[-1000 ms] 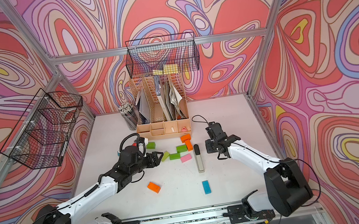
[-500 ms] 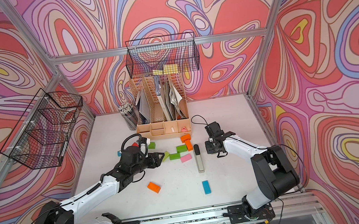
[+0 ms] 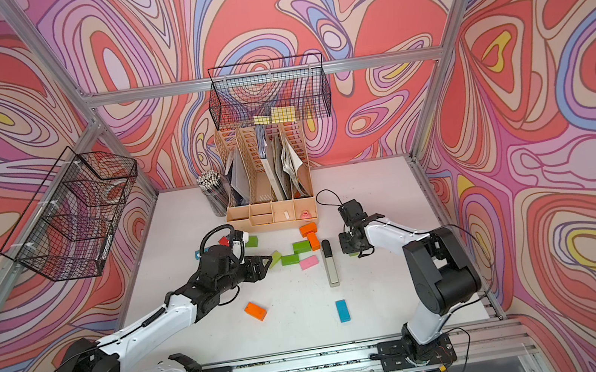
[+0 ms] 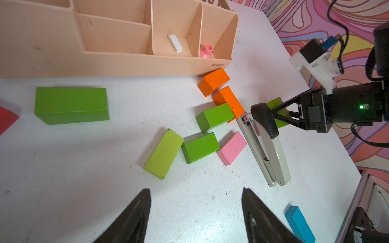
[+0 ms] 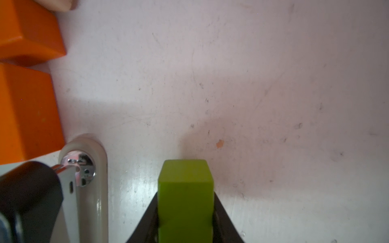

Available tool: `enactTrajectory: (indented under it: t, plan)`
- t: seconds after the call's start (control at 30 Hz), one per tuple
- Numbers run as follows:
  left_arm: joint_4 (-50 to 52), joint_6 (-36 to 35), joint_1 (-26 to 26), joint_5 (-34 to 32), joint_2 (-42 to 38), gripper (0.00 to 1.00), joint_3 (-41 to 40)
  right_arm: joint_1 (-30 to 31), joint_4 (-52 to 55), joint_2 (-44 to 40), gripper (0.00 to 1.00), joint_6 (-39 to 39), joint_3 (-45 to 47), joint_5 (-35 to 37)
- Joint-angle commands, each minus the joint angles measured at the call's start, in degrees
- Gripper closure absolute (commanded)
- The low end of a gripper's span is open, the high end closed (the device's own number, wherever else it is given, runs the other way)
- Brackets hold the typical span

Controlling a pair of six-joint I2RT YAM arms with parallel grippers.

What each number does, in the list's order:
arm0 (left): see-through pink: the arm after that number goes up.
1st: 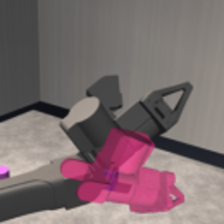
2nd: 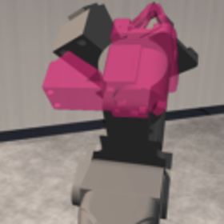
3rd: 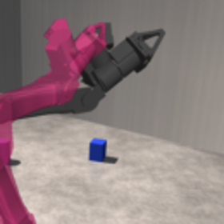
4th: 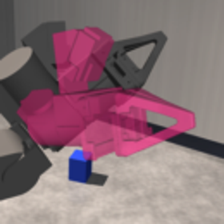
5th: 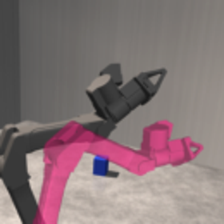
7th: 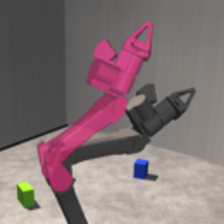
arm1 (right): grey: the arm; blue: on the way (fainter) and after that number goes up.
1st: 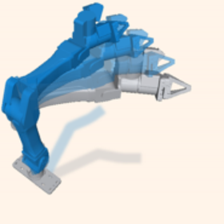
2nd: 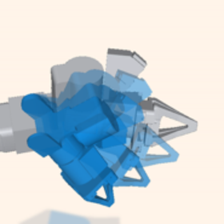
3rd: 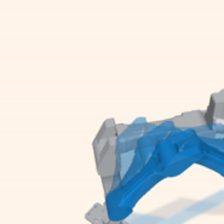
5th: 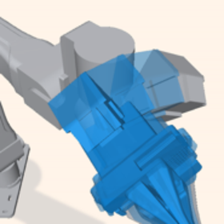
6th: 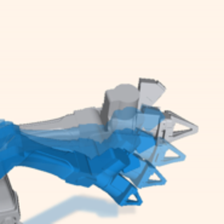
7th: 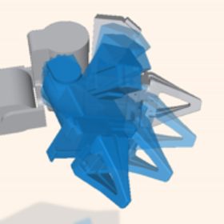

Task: Assemble the letter c with building blocks
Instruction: Place the building block at the center of the board.

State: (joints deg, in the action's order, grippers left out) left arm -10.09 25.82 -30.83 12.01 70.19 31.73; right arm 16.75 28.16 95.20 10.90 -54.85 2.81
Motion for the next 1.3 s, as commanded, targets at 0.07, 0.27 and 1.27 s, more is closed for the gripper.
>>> enactTrajectory:
  t: [0.07,0.27,1.27]
  plan:
    - [0.02,-0.76,-0.20,-0.85,-0.81,0.29,-0.87,-1.10,0.75,2.41,0.78,-0.70,-1.92,-1.48]
    - [-0.16,-0.42,-0.26,-0.58,0.07,0.28,-0.70,-1.59,0.93,3.94,0.75,-0.56,-2.63,-2.04]
    - [-0.02,0.28,-0.20,-1.51,-1.32,0.28,-1.63,9.25,4.63,-13.56,0.26,11.63,-7.06,0.09]
